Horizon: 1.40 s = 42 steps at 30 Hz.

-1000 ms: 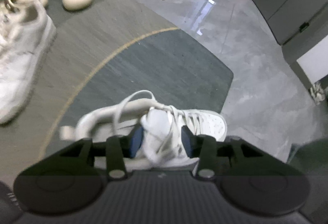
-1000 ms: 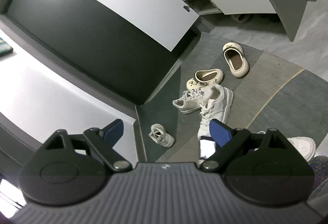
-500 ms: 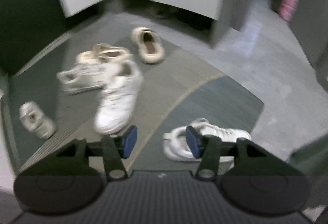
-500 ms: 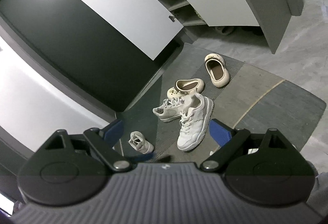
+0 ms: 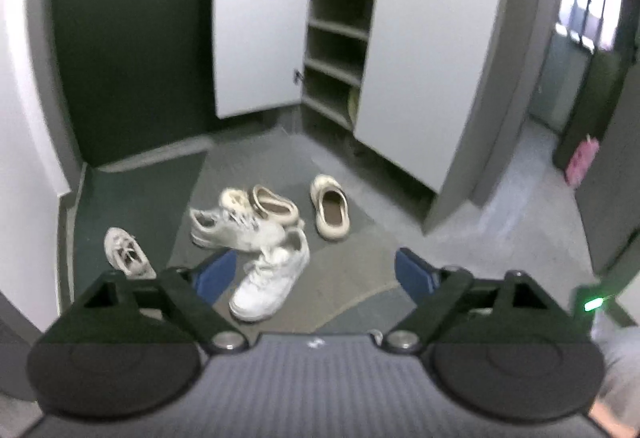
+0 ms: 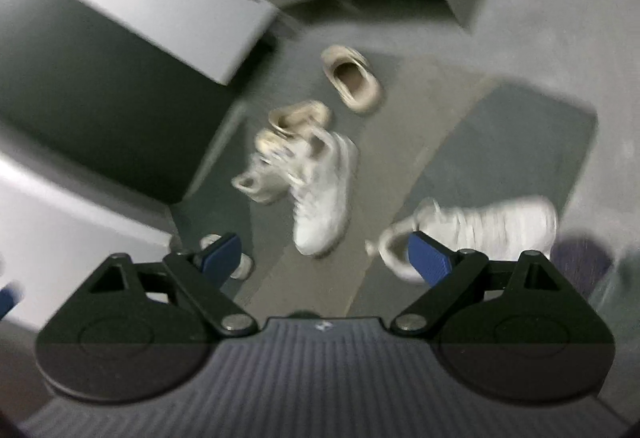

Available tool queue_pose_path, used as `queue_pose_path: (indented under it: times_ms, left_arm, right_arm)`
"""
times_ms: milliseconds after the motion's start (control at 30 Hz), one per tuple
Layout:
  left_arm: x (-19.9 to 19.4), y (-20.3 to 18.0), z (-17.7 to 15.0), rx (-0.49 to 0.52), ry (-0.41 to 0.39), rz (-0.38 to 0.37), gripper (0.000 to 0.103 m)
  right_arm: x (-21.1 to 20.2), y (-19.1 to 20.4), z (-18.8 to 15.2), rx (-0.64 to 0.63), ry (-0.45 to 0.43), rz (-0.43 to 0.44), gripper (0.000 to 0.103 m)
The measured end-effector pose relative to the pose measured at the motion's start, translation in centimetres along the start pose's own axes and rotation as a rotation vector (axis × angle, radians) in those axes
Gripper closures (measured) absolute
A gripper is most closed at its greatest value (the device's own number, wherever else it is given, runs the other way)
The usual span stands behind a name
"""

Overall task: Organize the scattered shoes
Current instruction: 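Close the right tool on a white low-top sneaker, then carry the white sneaker with the right tool and set it beside the other sneaker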

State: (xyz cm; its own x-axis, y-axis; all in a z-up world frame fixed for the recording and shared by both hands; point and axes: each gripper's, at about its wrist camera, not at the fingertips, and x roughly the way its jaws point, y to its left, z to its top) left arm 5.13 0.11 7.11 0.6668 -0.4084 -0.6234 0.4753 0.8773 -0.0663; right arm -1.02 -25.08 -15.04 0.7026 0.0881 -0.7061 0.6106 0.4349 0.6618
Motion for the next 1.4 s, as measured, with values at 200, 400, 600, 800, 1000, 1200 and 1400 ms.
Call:
queue_pose_path:
  times_ms: [200,400,600,800,1000,1200,1400]
  left_arm:
    - [-1.9,1.6,0.8,-0.023,-0.027,0.034,0.005]
    - [-4.1,2.6,0.1,-0.001,-0.074,0.073,0.0]
    - [-4.5,2.9,-0.6,0.004,-0.075,0.106,0.0]
    - [-4.4,1.2,-0.4,0.072,-0.084,0.109,0.0]
    - [-2.1,1.2,-0.5,0.045,-0.002,0.031,0.0]
    - [-0.2,0.9,-1.2,-0.008,0.079,0.005,0.0]
    - [0.5,1.5,-1.5,-0.107,0.141,-0.102,0.0]
  right_arm:
    - [9.5,-3.5,-4.3,0.305,0.068,-0.072,0.011]
    - [16.4,-8.2,-7.0,0.511,0.041,-0.18,0.011]
    - [20.4,-10.3,-7.8,0.531,-0.016,-0.262,0.011]
    - [22.8,-11.9,-7.7,0.554,-0.083,-0.358,0.011]
    - [25.6,-13.7,-7.5,0.559,-0.082,-0.438,0.011]
    - [27.6,-14.3,-6.8,0.45,-0.08,-0.419,0.01]
    - [27.5,-14.0,-6.6,0.455,-0.043,-0.438,0.022]
